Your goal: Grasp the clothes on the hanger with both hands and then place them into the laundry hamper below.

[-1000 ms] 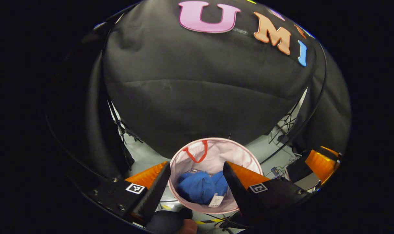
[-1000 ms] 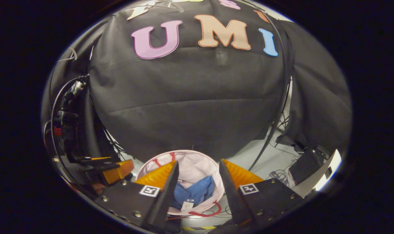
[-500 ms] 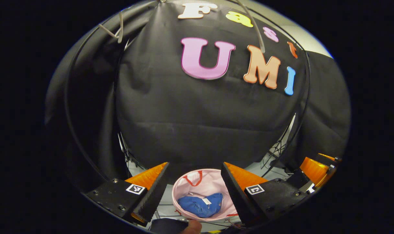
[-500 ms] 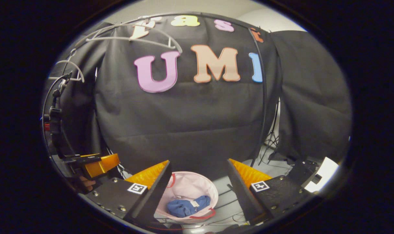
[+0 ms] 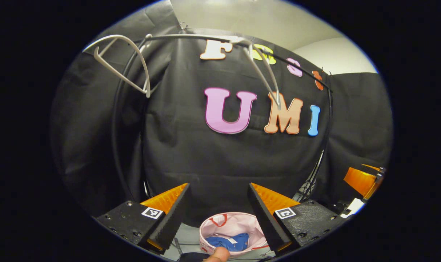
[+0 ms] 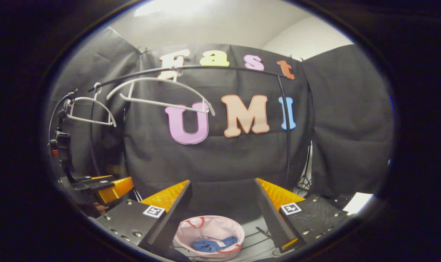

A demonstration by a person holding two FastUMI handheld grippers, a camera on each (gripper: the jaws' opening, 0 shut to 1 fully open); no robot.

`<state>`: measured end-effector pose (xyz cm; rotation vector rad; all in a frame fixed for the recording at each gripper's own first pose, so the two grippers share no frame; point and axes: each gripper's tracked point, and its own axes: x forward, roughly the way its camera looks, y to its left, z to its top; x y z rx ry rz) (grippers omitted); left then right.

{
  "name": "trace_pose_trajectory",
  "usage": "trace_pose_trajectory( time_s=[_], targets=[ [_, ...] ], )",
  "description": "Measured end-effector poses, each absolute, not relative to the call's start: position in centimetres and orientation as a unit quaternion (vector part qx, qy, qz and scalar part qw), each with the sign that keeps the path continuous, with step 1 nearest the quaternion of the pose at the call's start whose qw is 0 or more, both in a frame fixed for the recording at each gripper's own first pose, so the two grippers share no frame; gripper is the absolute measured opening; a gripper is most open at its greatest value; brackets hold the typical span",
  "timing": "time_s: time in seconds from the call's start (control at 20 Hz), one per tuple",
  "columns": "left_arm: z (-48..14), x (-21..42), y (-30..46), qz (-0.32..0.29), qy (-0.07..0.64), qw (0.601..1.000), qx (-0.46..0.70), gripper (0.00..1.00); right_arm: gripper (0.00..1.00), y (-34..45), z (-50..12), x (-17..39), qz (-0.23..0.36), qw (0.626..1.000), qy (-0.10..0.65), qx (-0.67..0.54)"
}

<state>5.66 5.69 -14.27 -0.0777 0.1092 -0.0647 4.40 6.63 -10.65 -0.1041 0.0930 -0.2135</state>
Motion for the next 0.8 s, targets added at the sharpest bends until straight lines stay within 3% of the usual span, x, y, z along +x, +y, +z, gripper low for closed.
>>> trace_pose_trajectory(
  time_s=[0.05,0.35,0.4,0.65,0.7,0.8],
  targets=[
    [-13.2,5.3,5.8,-0.032,0.045,0.998,-0.04,0.96,1.0,7.1,-9.8,4.0,-0.1,0.993,0.04,-0.049],
    [-8.6,3.3,5.2,-0.028,0.034,0.999,-0.029,0.92,0.96,8.2,-5.2,2.0,-0.07,0.997,0.006,-0.039],
    [-7.9,3.2,5.0,-0.025,0.031,0.999,-0.027,0.92,1.0,8.1,-4.6,2.0,-0.066,0.997,0.001,-0.038],
    [-4.9,3.0,4.4,0.001,0.002,0.999,-0.037,0.92,1.0,5.5,-3.3,2.5,-0.066,0.997,-0.01,-0.05],
    [-4.5,3.0,4.1,0.006,-0.001,0.999,-0.042,0.92,0.96,5.1,-3.2,2.6,-0.063,0.997,-0.012,-0.053],
    [-3.9,3.1,3.1,0.009,-0.003,0.999,-0.051,0.92,1.0,4.3,-2.8,2.9,-0.056,0.997,-0.018,-0.058]
  ],
)
